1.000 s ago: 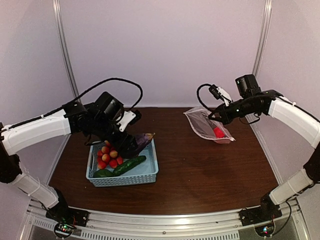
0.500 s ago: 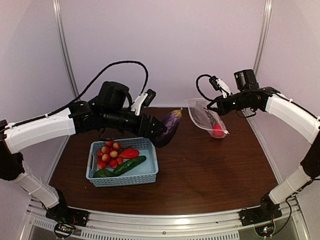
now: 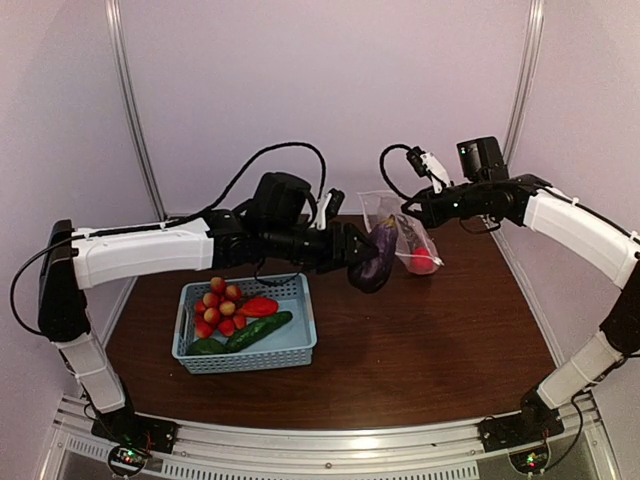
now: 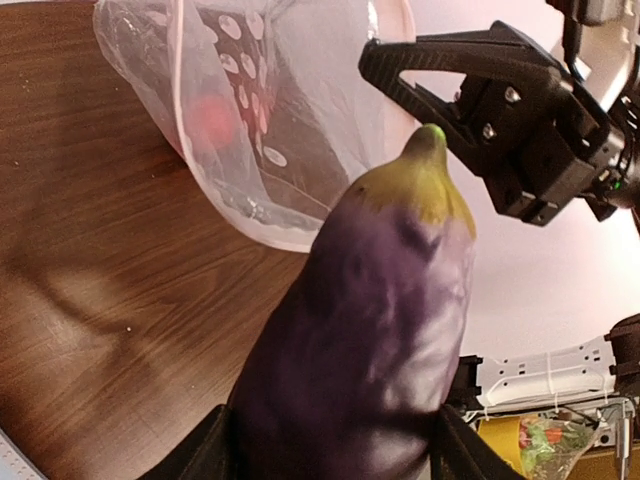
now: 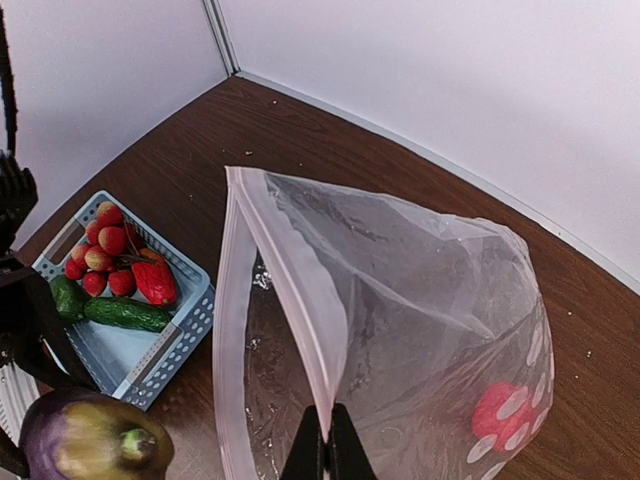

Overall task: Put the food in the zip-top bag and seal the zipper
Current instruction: Place the fake vegetable in the zipper food storage bag.

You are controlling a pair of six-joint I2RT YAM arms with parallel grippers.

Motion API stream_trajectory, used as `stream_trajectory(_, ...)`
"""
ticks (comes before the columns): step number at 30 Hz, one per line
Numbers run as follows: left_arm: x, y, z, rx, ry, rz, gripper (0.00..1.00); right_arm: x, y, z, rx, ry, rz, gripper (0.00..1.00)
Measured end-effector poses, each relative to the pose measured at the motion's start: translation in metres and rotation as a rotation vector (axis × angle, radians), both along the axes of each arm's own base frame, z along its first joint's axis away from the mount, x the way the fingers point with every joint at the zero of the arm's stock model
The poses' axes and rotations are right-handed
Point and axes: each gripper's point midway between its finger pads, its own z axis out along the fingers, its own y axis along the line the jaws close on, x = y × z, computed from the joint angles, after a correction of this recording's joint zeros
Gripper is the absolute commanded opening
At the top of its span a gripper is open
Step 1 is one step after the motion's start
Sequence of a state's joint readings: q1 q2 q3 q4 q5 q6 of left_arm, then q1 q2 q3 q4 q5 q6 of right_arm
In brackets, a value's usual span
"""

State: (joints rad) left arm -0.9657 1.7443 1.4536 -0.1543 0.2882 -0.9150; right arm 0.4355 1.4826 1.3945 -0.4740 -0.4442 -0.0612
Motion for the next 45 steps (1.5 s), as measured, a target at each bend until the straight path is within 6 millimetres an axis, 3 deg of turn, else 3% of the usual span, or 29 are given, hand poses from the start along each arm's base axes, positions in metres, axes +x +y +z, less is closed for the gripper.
stream_trajectory(5, 0.007, -0.007, 0.007, -0.076, 0.089, 0.034, 0.23, -0.015, 0.016, 0.007, -0.016, -0.039, 0.056, 0.00)
stream_trajectory(9, 0.021, -0.007, 0.018, -0.192, 0.167, 0.076, 0.24, -0.031, 0.022, 0.012, -0.033, -0.076, 0.097, 0.00)
stream_trajectory(23, 0.043, -0.009, 0.008, -0.333, 0.382, 0.189, 0.19, -0.043, 0.027, 0.012, -0.021, -0.086, 0.130, 0.00)
stream_trajectory(29, 0.057, -0.007, 0.006, -0.362, 0.408, 0.274, 0.33, -0.055, 0.039, 0.013, 0.017, -0.063, 0.192, 0.00)
stream_trajectory(32, 0.067, -0.009, 0.002, -0.370, 0.417, 0.321, 0.59, -0.058, 0.045, 0.017, 0.046, -0.040, 0.217, 0.00)
stream_trajectory(35, 0.078, -0.018, 0.000, -0.379, 0.415, 0.339, 0.96, -0.057, 0.049, 0.024, 0.071, -0.028, 0.219, 0.00)
stream_trajectory(39, 0.084, -0.031, 0.011, -0.393, 0.371, 0.300, 0.98, -0.046, 0.043, 0.032, 0.085, -0.029, 0.181, 0.00)
stream_trajectory(45, 0.073, -0.027, 0.058, -0.360, 0.173, 0.257, 0.98, -0.016, 0.015, 0.023, 0.090, 0.000, 0.071, 0.00)
